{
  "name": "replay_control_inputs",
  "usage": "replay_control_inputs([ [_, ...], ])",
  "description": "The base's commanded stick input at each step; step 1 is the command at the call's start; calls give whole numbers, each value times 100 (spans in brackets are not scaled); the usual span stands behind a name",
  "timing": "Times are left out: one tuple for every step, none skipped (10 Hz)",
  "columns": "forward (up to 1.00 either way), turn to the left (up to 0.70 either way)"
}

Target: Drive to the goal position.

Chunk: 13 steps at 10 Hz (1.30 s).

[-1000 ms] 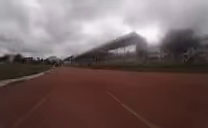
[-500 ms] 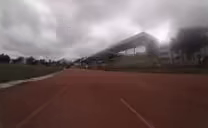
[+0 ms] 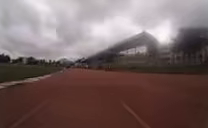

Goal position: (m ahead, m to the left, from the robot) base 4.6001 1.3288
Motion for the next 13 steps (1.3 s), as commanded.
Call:
replay_control_inputs([
  [70,35],
  [70,0],
  [70,0],
  [70,0],
  [70,0],
  [70,0],
  [70,0],
  [70,0],
  [70,0],
  [70,0],
  [70,0],
  [70,0],
  [70,0],
])
